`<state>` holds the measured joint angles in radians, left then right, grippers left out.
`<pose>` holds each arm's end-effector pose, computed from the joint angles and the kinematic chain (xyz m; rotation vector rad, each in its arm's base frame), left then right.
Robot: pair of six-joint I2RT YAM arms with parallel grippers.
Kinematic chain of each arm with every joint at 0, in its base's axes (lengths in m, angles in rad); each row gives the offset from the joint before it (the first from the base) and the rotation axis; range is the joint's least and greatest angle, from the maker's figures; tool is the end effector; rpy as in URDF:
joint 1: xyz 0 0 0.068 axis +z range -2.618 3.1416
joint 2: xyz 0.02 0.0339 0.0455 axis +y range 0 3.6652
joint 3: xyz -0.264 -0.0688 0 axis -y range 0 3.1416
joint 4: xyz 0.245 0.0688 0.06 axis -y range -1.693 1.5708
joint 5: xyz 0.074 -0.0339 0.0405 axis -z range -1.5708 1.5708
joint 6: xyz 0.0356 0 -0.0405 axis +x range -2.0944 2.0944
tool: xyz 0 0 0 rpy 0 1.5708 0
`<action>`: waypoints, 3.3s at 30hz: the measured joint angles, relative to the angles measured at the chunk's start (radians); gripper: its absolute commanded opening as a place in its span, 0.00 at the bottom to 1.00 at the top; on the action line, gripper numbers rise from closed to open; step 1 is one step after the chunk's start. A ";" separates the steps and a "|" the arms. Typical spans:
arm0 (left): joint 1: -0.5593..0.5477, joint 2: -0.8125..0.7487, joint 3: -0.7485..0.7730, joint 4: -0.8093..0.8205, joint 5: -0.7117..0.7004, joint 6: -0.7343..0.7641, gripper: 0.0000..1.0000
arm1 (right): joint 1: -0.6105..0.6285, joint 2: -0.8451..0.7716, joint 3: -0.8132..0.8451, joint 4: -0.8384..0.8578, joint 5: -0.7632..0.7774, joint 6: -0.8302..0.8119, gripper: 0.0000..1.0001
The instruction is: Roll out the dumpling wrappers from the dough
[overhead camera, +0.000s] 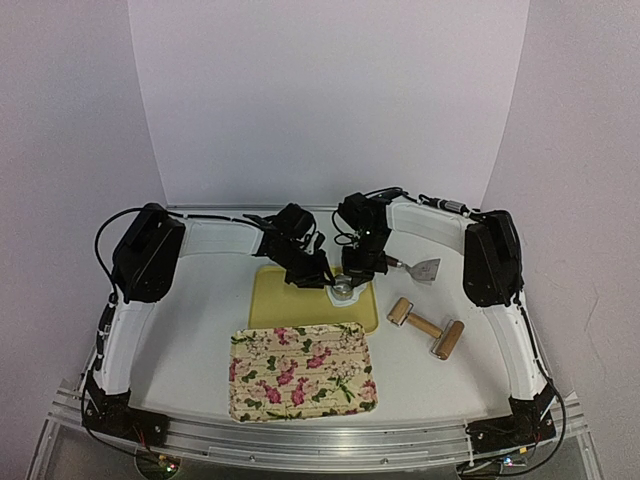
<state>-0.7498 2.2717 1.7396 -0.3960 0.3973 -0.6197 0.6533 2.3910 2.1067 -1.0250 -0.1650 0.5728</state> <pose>0.3535 -0.3480 0.1572 0.3581 2.6983 -0.9953 0.3881 0.3045 0.1770 -0.1529 2.9885 0.4288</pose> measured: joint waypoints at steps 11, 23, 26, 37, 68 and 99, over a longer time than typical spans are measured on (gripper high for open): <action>0.000 0.022 0.041 0.003 0.000 0.002 0.23 | 0.000 0.005 0.000 0.000 0.000 -0.001 0.00; -0.006 0.068 0.072 0.001 0.001 0.023 0.13 | 0.000 0.010 0.000 0.001 -0.001 -0.002 0.00; -0.011 0.071 0.079 -0.005 -0.008 0.032 0.09 | 0.000 0.012 0.000 0.001 -0.003 -0.002 0.00; -0.015 0.073 0.095 -0.025 -0.048 0.063 0.00 | 0.000 0.021 0.006 0.001 -0.012 0.013 0.00; -0.036 0.079 0.090 -0.015 -0.114 0.072 0.00 | -0.006 0.032 0.000 0.009 -0.037 0.038 0.00; -0.041 0.054 0.007 0.092 -0.136 0.071 0.00 | -0.011 0.032 -0.014 0.016 -0.055 0.061 0.00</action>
<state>-0.7907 2.3257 1.7471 -0.3044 0.2610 -0.5488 0.6422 2.4234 2.0927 -1.0088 -0.2200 0.6339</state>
